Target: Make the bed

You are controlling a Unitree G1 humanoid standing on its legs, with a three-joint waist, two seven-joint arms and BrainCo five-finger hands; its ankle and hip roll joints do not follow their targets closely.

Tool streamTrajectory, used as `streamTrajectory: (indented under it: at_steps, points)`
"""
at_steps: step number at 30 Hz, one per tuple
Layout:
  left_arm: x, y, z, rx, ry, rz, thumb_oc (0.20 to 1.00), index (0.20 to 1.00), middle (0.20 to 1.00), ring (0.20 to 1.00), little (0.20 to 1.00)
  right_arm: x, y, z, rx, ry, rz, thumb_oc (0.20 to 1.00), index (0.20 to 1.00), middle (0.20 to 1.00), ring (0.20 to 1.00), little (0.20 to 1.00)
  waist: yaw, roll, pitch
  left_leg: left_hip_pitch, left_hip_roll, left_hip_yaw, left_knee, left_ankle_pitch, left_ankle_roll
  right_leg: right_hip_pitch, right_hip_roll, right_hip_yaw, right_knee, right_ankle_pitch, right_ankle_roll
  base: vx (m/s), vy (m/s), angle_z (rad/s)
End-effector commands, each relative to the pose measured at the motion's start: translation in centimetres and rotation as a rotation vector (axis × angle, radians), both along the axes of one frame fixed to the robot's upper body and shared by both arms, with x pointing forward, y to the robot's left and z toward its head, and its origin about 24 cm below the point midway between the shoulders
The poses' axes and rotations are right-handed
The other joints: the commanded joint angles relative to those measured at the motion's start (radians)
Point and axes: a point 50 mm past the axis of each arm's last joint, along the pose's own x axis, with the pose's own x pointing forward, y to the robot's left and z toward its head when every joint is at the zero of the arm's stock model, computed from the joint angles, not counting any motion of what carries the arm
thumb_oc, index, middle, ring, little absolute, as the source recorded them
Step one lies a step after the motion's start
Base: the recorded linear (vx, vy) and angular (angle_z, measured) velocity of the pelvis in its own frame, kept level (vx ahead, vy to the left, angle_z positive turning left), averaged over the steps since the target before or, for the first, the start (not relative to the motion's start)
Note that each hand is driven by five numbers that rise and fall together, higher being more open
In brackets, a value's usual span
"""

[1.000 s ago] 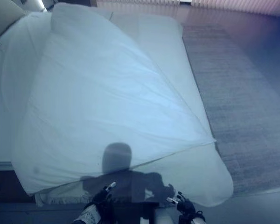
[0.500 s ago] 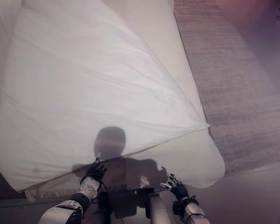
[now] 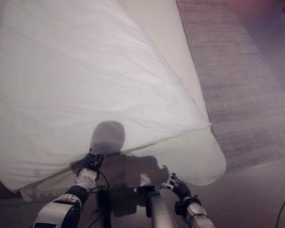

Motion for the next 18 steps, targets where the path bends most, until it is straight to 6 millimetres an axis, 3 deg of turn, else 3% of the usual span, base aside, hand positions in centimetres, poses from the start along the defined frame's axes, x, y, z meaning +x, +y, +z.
streamTrajectory:
  at_steps: [1, 2, 12, 18]
  points:
    - [2.3, 2.2, 4.3, 0.014, -0.153, 0.109, 0.438, 0.438, 0.438, 0.438, 0.438, 0.2, 0.0, 1.1, -0.016, -0.072, 0.039, 1.0, 1.0, 1.0, 1.0, 1.0, -0.007, 0.026, -0.02, -0.088, -0.009, -0.014, 0.001, 0.045, 0.018, -0.018, -0.015, -0.007, 0.0, 0.07, 0.033, 0.0, 0.0, 0.0]
    - [2.3, 2.2, 4.3, 0.01, -0.152, 0.113, 0.203, 0.203, 0.203, 0.203, 0.203, 0.2, 0.0, 1.0, -0.017, -0.07, 0.039, 1.0, 1.0, 1.0, 1.0, 1.0, -0.007, 0.027, -0.022, -0.091, -0.009, -0.016, 0.002, 0.045, 0.017, -0.021, -0.015, -0.008, 0.001, 0.069, 0.033, 0.0, 0.0, 0.0]
    - [2.1, 1.5, 4.0, -0.028, -0.181, 0.124, 0.2, 0.2, 0.2, 0.2, 0.2, 0.0, 0.1, 1.0, -0.013, -0.07, 0.033, 1.0, 1.0, 1.0, 1.0, 1.0, -0.002, 0.031, -0.035, -0.097, -0.003, -0.014, -0.001, 0.049, 0.014, -0.034, -0.013, -0.009, 0.004, 0.071, 0.033, 0.0, 0.0, 0.0]
    - [2.8, -2.0, 5.5, -0.103, -0.341, 0.046, 0.2, 0.2, 0.2, 0.2, 0.2, 0.4, 0.7, 1.3, 0.04, -0.087, 0.034, 1.0, 1.0, 1.0, 1.0, 1.0, 0.008, 0.033, -0.029, -0.085, -0.01, -0.019, -0.005, 0.05, 0.016, -0.021, -0.016, -0.01, 0.002, 0.068, 0.035, 0.0, 0.0, 0.0]
